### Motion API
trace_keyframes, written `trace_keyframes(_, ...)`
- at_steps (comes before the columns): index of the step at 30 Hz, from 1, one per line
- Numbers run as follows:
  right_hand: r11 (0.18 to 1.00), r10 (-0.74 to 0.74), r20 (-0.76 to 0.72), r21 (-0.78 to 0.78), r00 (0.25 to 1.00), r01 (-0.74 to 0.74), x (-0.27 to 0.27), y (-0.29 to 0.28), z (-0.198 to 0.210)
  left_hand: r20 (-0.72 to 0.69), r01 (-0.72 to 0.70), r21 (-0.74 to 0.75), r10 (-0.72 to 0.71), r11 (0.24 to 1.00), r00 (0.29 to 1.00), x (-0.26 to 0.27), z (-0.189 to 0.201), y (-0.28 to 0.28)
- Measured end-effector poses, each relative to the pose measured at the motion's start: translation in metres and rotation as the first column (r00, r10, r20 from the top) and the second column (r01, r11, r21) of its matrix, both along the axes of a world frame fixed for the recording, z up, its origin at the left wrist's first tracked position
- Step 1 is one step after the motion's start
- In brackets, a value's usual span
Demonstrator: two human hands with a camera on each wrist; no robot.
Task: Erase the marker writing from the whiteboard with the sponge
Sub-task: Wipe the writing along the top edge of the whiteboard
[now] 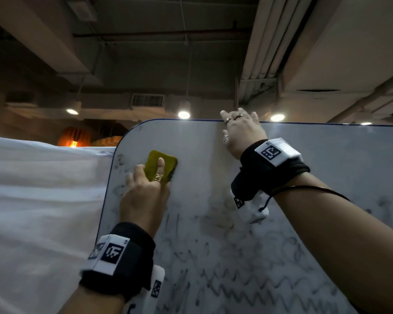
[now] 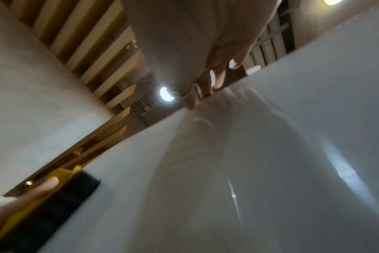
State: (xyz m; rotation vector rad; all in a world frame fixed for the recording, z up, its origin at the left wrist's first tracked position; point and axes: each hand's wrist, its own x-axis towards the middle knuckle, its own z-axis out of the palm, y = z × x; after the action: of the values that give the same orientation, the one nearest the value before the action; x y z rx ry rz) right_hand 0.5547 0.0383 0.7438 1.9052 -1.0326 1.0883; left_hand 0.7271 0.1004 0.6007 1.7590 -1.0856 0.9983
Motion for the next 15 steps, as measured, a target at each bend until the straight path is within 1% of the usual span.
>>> trace_keyframes(1, 0.998, 0.055, -0.039, 0.029, 0.998, -0.053, 0.004, -0.001, -0.001, -0.02, -0.016, -0.02, 0.016, 1.0, 1.0, -0.003, -0.001, -0.002)
trace_keyframes(3, 0.993, 0.11, -0.033, 0.052, 0.993, -0.109, 0.015, -0.003, -0.003, 0.003, 0.01, -0.017, -0.009, 1.0, 1.0, -0.014, -0.001, -0.004)
trace_keyframes(5, 0.993, 0.109, 0.031, 0.03, 0.994, -0.11, 0.029, -0.003, -0.004, 0.075, 0.034, 0.014, -0.035, 0.999, 0.997, -0.017, -0.002, -0.006)
trace_keyframes(7, 0.994, 0.097, 0.109, 0.029, 0.989, -0.101, 0.042, 0.001, -0.003, 0.152, 0.026, 0.056, -0.034, 0.998, 0.988, -0.003, -0.001, -0.002)
trace_keyframes(8, 0.995, 0.091, 0.144, 0.036, 0.985, -0.097, 0.047, 0.003, -0.002, 0.157, 0.025, 0.05, -0.032, 0.998, 0.987, 0.008, 0.0, 0.001)
trace_keyframes(10, 0.997, 0.062, 0.17, 0.044, 0.983, -0.071, 0.051, 0.005, 0.001, 0.084, 0.027, 0.015, -0.028, 1.0, 0.996, 0.035, 0.003, 0.009)
trace_keyframes(12, 0.999, 0.022, 0.153, 0.038, 0.988, -0.028, 0.052, 0.003, 0.002, 0.0, -0.03, 0.0, 0.03, 1.0, 1.0, 0.059, 0.004, 0.015)
trace_keyframes(15, 1.0, 0.013, 0.137, 0.026, 0.991, -0.017, 0.052, 0.001, 0.003, -0.08, -0.022, -0.086, 0.015, 0.996, 0.997, 0.071, 0.004, 0.018)
